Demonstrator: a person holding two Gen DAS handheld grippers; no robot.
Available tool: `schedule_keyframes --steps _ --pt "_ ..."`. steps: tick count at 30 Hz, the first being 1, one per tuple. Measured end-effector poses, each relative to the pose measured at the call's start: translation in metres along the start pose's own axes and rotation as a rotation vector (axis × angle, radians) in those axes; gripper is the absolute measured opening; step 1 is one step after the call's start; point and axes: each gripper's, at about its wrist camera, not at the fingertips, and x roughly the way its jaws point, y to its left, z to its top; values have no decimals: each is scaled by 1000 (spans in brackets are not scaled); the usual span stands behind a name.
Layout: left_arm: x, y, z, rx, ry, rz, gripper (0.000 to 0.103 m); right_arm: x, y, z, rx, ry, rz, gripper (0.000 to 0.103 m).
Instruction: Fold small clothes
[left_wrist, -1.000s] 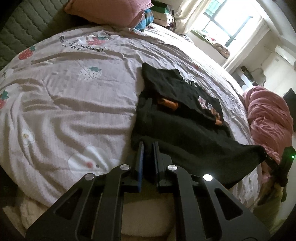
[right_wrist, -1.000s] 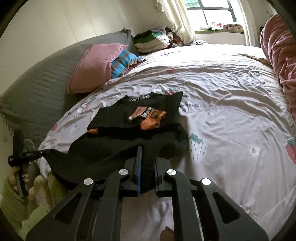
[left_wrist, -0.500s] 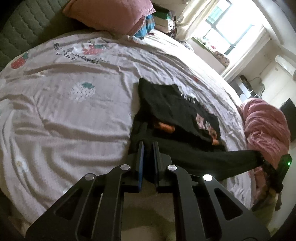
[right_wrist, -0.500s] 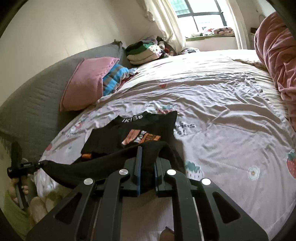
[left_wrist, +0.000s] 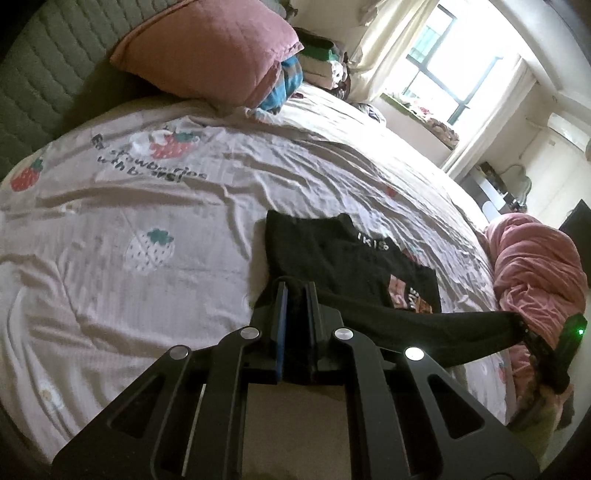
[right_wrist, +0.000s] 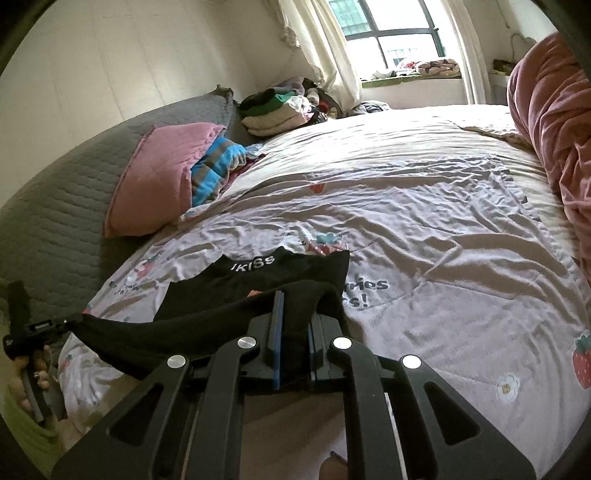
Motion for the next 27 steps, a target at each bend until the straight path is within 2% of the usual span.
schedule_keyframes --steps 14,27 --pt "31 -3 40 -6 -12 31 3 41 -3 32 30 1 -25 9" --pt "72 -8 66 -9 6 30 3 90 -22 42 76 41 -85 9"
